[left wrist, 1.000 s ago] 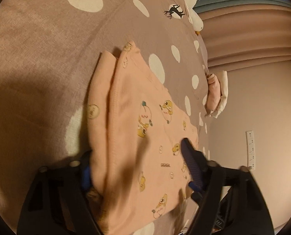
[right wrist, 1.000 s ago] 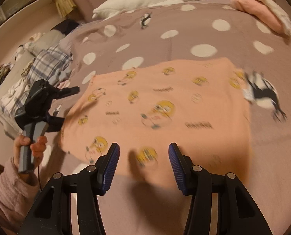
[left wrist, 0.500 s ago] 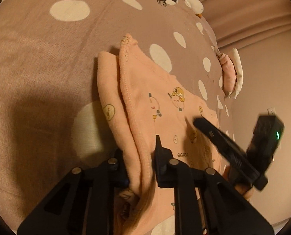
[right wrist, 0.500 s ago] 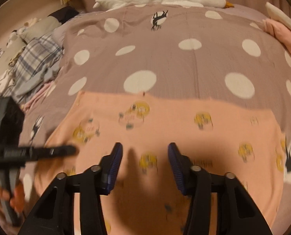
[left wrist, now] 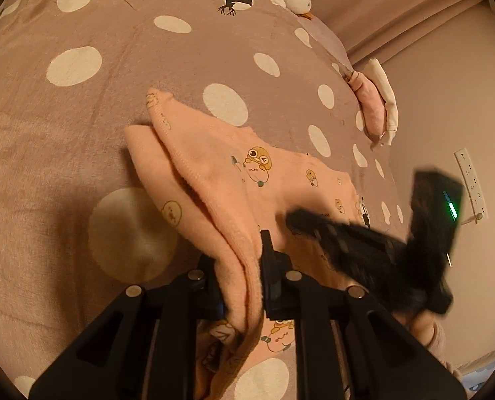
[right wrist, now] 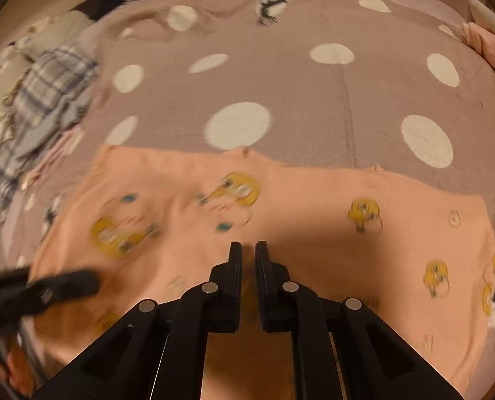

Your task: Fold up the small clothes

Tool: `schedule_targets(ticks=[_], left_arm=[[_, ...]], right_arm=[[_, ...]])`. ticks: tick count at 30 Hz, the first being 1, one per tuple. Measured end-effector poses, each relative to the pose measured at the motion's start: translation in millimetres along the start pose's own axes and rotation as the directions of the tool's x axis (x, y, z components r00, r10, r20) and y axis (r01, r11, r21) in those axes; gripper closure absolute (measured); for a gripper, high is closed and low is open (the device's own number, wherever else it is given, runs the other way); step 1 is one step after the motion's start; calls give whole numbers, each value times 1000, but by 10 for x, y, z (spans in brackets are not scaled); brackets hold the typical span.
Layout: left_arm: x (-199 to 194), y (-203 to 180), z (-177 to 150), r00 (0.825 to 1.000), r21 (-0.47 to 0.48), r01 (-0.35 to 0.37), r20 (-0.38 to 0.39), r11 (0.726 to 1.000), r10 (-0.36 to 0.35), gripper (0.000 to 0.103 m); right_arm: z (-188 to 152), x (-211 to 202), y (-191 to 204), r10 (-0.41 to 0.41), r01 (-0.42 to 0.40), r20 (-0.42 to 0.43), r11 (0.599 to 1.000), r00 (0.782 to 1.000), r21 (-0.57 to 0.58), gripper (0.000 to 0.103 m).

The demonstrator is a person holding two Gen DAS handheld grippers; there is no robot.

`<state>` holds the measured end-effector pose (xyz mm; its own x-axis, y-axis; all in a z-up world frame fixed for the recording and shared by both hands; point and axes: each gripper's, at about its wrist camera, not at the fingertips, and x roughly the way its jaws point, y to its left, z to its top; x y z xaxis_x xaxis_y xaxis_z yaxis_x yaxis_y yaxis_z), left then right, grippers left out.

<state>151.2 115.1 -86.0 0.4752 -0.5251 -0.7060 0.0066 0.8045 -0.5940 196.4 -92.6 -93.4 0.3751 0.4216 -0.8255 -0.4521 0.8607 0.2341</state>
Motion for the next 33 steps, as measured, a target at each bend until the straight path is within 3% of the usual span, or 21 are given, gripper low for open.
schedule_targets(ticks=[5,11,14,17,19,22,24,27,31,33], left_arm=[[8,-47,-1,1000,-3,-14,-1,1000,14,88],[-11,-199,8,999,22,-38,0,999,38,88],[-15,-344,18,999,60,-52,0,997,52,88],[23,-584,23,998,122,-58,-2,991,58,88],[73,-714,13,998,156,-58,-10,986,60,88],[216,-960,1,997,221,-62,-32,973,71,88],[363,-1132,-23,995,264,-54,-63,963,73,88],[606,-1370,-94,989,334,-42,-117,942,85,85],[889,-1475,-187,976,370,-24,-192,929,101,72],[967,-1450,-237,969,366,10,-235,931,82,63]], right_arm=[[-419,-202,133,48,-50,-32,996,998,-79,92],[-708,-121,191,25,-37,-77,987,997,-157,92],[-625,-225,28,121,-125,-74,990,990,-60,92],[-517,-364,-248,216,-216,18,972,976,87,92],[-456,-417,-495,266,-276,74,942,961,193,92],[-402,-417,-834,357,-386,147,860,923,334,92],[-412,-406,-999,399,-444,194,803,896,399,82],[-448,-387,-1139,414,-482,248,739,876,470,63],[-564,-411,-1301,420,-518,304,663,855,540,61],[-600,-455,-1374,399,-506,312,659,862,556,56]])
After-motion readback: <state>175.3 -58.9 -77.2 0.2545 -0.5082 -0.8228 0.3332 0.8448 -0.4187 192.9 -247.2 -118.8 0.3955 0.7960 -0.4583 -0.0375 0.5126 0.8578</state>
